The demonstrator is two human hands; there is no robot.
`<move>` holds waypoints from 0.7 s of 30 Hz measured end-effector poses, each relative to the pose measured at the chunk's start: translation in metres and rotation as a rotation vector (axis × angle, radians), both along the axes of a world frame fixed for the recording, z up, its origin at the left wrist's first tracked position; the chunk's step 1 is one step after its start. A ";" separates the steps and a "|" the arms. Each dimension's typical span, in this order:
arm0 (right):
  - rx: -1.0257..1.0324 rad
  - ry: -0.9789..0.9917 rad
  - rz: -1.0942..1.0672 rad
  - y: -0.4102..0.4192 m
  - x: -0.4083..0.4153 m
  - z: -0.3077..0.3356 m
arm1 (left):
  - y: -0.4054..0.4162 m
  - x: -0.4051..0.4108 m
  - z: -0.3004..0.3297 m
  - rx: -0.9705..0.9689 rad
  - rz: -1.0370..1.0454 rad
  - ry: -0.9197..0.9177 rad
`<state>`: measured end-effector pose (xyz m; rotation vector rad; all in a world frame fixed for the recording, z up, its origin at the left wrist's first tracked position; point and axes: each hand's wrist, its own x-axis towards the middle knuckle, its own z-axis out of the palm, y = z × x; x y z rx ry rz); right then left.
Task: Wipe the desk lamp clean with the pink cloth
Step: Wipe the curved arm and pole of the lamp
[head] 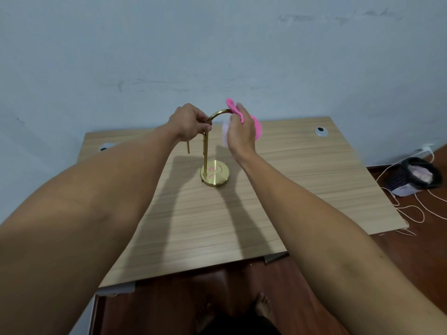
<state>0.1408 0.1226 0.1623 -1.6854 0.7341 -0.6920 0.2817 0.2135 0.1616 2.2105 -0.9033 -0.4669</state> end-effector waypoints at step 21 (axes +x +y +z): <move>-0.208 0.050 -0.053 0.006 0.008 -0.016 | 0.043 0.011 -0.021 -0.027 0.135 0.177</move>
